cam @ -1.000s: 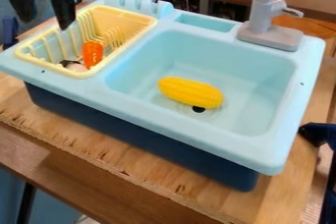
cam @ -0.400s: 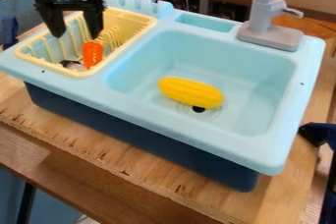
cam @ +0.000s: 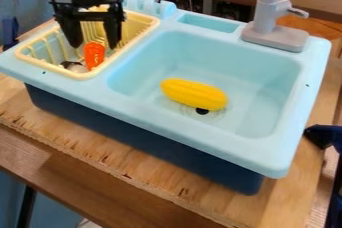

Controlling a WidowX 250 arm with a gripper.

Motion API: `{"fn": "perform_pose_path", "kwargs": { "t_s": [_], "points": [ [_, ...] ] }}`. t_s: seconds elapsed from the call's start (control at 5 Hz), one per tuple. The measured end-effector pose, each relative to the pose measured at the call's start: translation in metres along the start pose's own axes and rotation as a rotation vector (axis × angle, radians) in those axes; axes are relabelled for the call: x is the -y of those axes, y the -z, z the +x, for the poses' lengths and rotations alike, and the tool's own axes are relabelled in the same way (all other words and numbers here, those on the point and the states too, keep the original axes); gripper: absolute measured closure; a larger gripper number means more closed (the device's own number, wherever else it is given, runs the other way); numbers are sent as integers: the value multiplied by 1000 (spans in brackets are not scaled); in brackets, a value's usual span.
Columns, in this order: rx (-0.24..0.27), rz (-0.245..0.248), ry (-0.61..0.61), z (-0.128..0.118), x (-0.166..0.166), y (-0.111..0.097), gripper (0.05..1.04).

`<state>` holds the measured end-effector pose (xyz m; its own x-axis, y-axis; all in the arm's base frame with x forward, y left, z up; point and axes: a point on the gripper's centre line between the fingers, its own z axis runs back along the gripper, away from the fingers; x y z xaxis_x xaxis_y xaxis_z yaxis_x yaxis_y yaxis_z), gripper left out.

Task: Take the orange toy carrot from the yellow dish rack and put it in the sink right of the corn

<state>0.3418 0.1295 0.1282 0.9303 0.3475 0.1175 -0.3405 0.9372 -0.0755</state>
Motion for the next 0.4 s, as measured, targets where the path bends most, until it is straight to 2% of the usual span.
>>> {"fn": "perform_pose_path", "kwargs": {
  "t_s": [0.2,0.4],
  "points": [
    [-20,26,-34,-2,-1,3,84],
    [-95,57,-51,0,-3,22,84]
  ]
}}
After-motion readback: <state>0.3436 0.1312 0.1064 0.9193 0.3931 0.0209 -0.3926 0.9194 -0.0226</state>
